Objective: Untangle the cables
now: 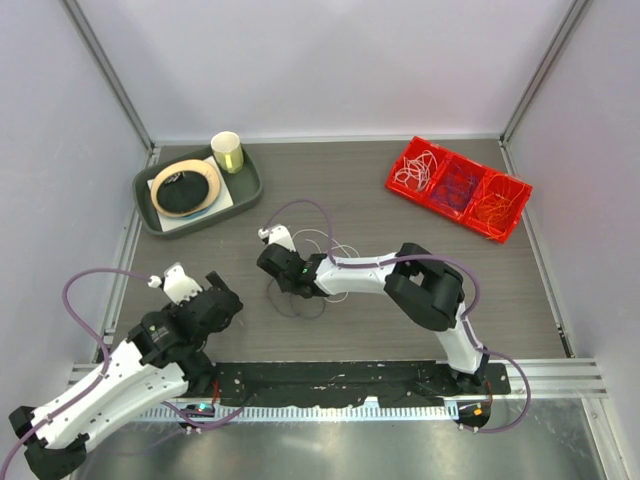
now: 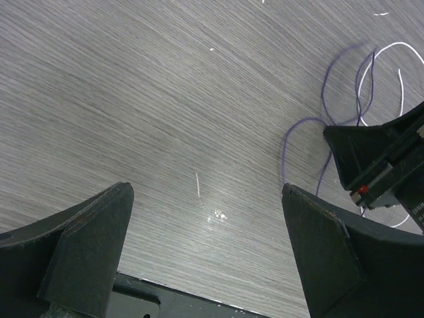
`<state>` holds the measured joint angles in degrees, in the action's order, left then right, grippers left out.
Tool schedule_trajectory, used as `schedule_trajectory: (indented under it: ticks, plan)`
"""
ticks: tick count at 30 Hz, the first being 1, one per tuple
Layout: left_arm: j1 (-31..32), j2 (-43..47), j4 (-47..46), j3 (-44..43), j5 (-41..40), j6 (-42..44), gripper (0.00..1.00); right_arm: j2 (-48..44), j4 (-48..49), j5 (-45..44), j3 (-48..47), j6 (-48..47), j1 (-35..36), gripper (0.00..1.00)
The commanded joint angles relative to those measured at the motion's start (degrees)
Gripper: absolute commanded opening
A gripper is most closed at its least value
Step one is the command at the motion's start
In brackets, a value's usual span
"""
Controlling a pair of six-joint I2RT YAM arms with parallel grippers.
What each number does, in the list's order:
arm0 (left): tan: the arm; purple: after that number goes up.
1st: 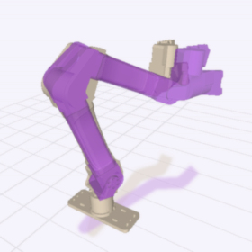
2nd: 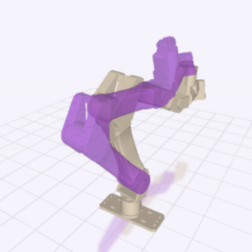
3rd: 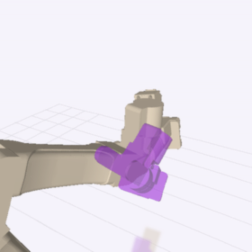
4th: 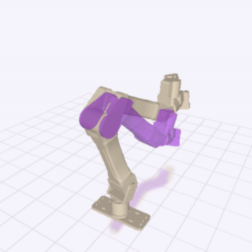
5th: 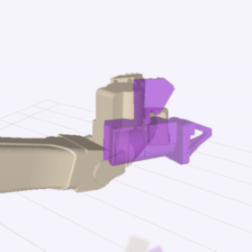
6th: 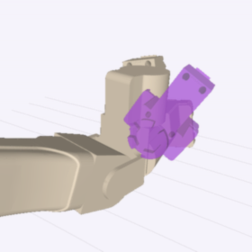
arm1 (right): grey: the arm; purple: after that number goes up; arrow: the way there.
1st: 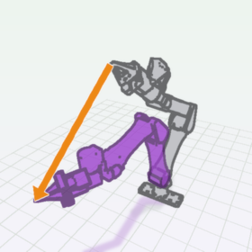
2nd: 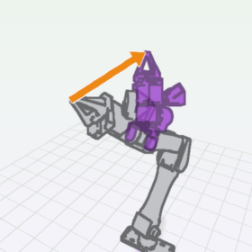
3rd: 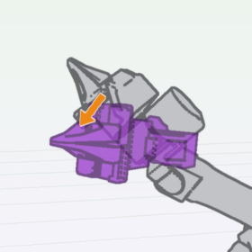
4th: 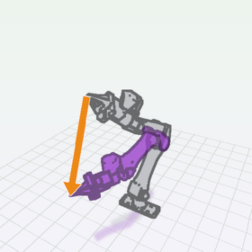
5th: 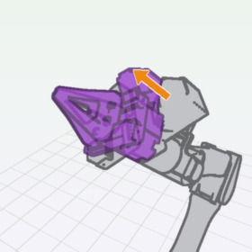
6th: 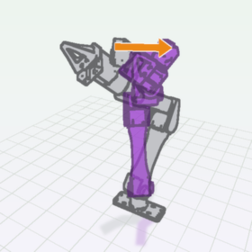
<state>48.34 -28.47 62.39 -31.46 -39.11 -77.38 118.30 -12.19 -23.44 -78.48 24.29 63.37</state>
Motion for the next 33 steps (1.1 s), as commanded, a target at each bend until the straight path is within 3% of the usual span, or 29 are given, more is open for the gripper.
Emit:
schedule_trajectory:
  ticks: [1, 2, 5, 9, 15, 22, 26, 33]
  plan:
    - [-0.1, 1.7, -1.5, 0.1, -1.1, 0.0, 1.00, 4.0, -6.4, -5.7, 0.6, 2.2, -0.1, 0.12]
    - [-0.1, 1.9, -1.6, 0.1, -1.1, -0.1, 1.00, 3.5, -6.4, -6.3, 0.8, 2.1, -0.1, 0.01]
    - [-0.1, 2.4, -1.7, 0.2, -1.4, 0.0, 1.00, 0.7, -3.0, -6.5, 3.6, 0.2, -0.1, 0.01]
    - [-0.1, 2.4, -2.1, 0.3, -1.4, 0.2, 1.00, -9.5, 9.0, -3.0, 9.8, -4.8, -0.1, 0.01]
    - [-0.1, 4.2, -4.3, 0.6, -1.0, 2.2, 1.00, -28.6, 18.1, -1.7, 14.6, -13.6, -0.1, 0.01]
    - [-0.1, 8.5, -7.7, 2.9, -1.1, 4.4, 1.00, -40.1, 14.4, -15.2, 8.5, -25.4, -0.7, 0.01]
    - [-0.1, 9.6, -8.6, 3.1, -1.2, 5.0, 1.00, -42.6, 13.0, -17.7, 0.4, -33.1, -4.7, 0.01]
    - [-0.1, 9.0, -9.0, 2.5, -2.6, 5.5, 1.00, -39.9, 8.3, -10.2, -17.1, -36.2, -23.0, 0.01]
